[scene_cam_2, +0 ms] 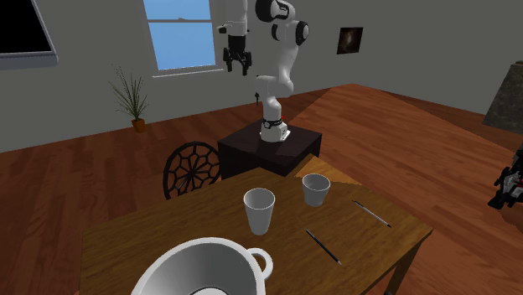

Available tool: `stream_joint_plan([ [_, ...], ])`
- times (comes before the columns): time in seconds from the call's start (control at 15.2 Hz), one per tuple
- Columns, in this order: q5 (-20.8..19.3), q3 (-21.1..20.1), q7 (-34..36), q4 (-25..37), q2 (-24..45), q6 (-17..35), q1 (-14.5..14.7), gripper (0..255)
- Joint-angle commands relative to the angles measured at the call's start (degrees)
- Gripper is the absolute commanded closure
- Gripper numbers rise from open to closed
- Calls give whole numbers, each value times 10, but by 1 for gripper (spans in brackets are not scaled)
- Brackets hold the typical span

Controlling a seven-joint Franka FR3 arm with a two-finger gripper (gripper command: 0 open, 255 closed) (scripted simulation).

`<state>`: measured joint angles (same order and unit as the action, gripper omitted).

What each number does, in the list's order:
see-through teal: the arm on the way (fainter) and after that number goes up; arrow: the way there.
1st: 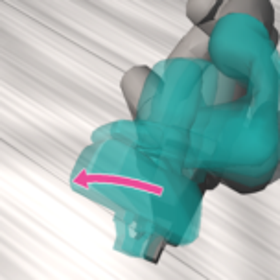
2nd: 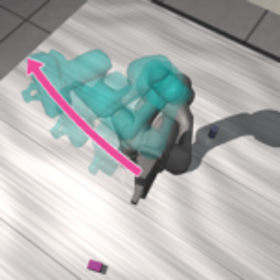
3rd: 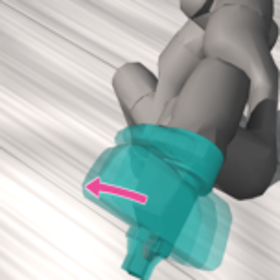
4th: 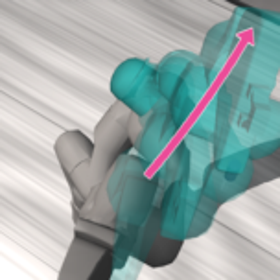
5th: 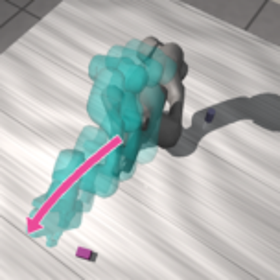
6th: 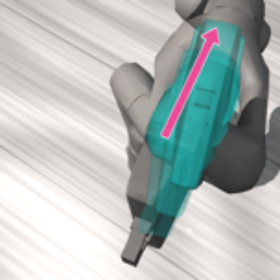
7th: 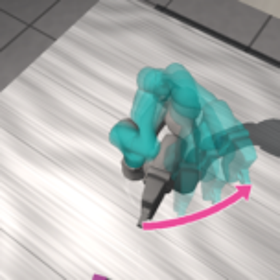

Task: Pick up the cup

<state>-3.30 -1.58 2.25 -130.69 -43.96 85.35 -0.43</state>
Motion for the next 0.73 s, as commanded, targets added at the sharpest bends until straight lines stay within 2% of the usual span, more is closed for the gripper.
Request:
stream_joint_plan([
  [0.0,0,0,0,0,0,0,0,0],
  [0.66,37,-84,90,-15,127,134,25,0],
])
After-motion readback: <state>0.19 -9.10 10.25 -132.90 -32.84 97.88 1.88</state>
